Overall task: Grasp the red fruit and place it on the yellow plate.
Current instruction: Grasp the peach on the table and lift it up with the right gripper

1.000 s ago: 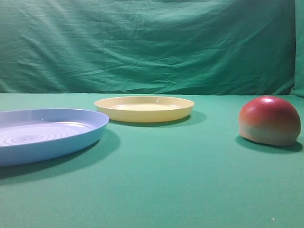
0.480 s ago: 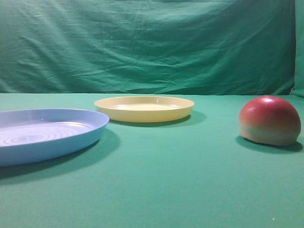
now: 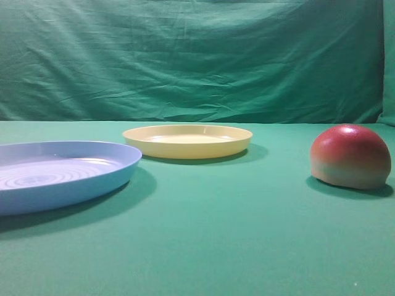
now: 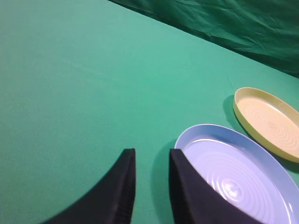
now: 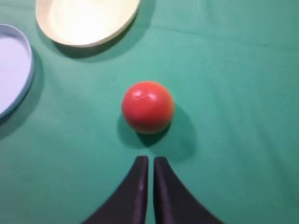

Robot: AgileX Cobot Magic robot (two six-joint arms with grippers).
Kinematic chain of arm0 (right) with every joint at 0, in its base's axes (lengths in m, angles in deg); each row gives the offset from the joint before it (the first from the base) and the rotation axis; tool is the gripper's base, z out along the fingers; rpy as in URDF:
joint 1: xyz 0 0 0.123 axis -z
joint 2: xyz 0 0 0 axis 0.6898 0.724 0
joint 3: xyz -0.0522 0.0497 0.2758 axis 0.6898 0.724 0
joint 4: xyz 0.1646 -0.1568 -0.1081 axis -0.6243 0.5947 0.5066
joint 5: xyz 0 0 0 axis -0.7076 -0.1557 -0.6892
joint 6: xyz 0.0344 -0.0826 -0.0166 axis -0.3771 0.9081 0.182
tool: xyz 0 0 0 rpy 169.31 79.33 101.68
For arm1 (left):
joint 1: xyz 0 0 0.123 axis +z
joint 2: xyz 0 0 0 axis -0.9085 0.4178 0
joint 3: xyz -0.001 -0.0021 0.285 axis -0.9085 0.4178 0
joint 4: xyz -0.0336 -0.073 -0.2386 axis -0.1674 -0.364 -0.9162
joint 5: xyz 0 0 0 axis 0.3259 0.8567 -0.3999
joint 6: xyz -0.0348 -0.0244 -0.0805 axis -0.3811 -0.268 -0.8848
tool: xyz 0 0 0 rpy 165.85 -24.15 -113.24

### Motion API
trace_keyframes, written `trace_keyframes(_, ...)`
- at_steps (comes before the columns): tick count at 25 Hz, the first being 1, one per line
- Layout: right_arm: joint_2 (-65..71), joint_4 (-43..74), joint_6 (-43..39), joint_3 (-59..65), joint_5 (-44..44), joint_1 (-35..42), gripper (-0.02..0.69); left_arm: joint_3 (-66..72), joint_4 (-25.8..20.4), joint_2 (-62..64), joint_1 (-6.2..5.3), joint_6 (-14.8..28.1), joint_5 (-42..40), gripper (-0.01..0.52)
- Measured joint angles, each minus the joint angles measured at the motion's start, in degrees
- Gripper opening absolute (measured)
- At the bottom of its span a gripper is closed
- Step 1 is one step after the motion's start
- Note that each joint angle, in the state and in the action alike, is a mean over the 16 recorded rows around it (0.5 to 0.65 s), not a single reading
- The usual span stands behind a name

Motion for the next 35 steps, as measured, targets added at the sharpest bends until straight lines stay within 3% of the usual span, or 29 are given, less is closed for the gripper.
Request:
trace_keyframes(5, 7.3, 6.9, -3.8, -3.3, 1.4, -7.7, 0.003, 0.0, 0.0, 0.0, 0.0, 0.0, 0.0, 0.157)
trace_keyframes(9, 13.1, 12.5, -7.4, -5.5, 2.6, -11.8, 0.056, 0.0, 0.0, 0.0, 0.0, 0.0, 0.0, 0.157)
trace_keyframes(20, 26.0, 18.0, -10.8, -8.2, 5.9, -14.0, 0.471, 0.0, 0.0, 0.0, 0.0, 0.0, 0.0, 0.157)
trace_keyframes(24, 29.4, 19.0, -11.7, -8.6, 8.3, -13.8, 0.574, 0.0, 0.0, 0.0, 0.0, 0.0, 0.0, 0.157)
trace_keyframes(29, 33.0, 20.8, -12.7, -9.0, 11.7, -13.4, 0.576, 0.0, 0.0, 0.0, 0.0, 0.0, 0.0, 0.157)
trace_keyframes(35, 36.1, 23.2, -13.9, -9.6, 14.9, -12.9, 0.464, 0.0, 0.0, 0.0, 0.0, 0.0, 0.0, 0.157)
